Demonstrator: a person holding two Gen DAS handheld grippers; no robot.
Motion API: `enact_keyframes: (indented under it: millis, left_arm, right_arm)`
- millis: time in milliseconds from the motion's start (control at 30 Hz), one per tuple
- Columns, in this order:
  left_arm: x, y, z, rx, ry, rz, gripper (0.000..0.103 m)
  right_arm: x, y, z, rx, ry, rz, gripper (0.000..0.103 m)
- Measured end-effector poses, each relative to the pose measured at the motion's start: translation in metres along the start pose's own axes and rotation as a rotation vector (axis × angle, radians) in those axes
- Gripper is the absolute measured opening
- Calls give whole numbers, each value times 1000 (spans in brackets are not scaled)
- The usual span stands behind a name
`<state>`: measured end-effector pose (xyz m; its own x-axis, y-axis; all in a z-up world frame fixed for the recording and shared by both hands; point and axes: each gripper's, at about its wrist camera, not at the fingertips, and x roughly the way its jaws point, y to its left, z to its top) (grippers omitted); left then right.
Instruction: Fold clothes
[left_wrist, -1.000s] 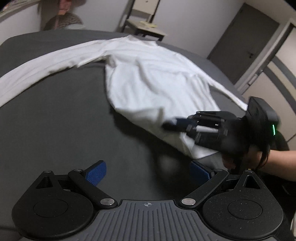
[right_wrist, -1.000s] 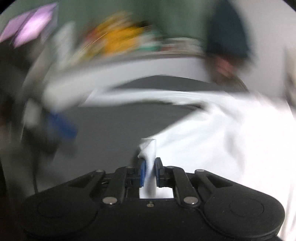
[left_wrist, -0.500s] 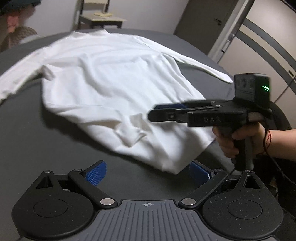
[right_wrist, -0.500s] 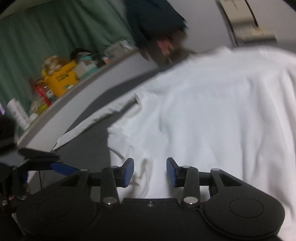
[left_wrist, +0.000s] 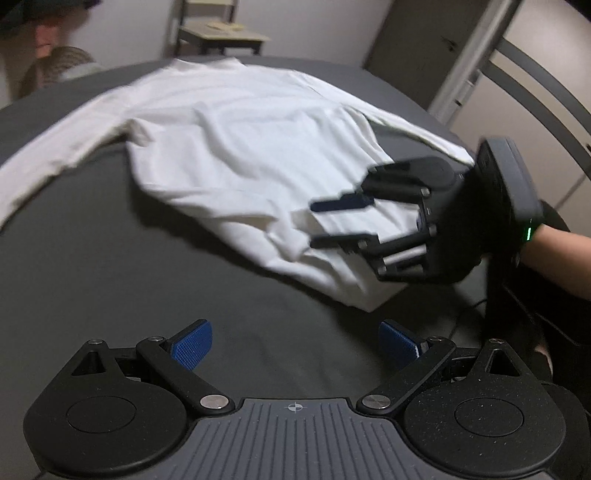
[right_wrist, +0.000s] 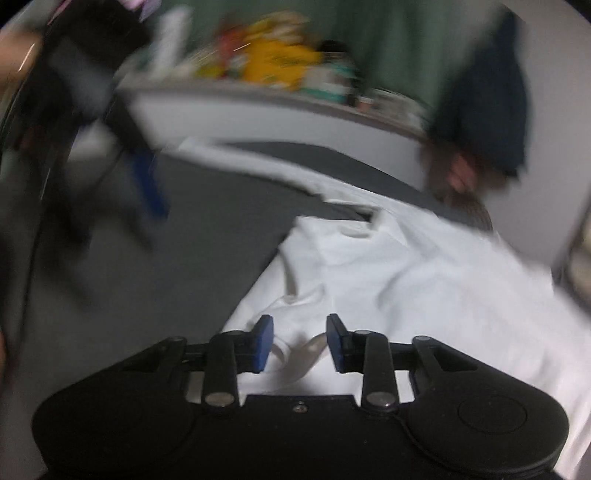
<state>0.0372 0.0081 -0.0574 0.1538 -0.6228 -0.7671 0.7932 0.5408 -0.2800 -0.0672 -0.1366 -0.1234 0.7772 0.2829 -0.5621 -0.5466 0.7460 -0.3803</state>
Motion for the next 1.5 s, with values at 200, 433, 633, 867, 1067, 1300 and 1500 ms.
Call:
enact_keyframes:
  millis: [200, 433, 633, 867, 1067, 1300, 1500]
  left_arm:
    - [-15, 7, -5, -9, -55, 34, 97]
    - [-10, -1, -5, 31, -77, 16, 97]
    - [-7, -3, -6, 29, -88, 14, 97]
    - [-14, -3, -9, 17, -93, 17, 97]
    - [-15, -1, -9, 5, -104, 23, 97]
    - [-18, -6, -2, 15, -112, 24, 97]
    - [-29, -2, -10, -3, -105, 7, 97]
  right_arm:
    - [-2, 14, 1, -268, 73, -52, 22]
    - [4, 20, 2, -391, 99, -66, 22]
    - [25, 34, -6, -571, 89, -144, 22]
    - [19, 39, -13, -660, 32, -144, 23]
    - [28, 48, -15, -696, 22, -174, 24]
    - [33, 53, -2, -691, -36, -188, 5]
    - [-15, 52, 31, -429, -256, -116, 5]
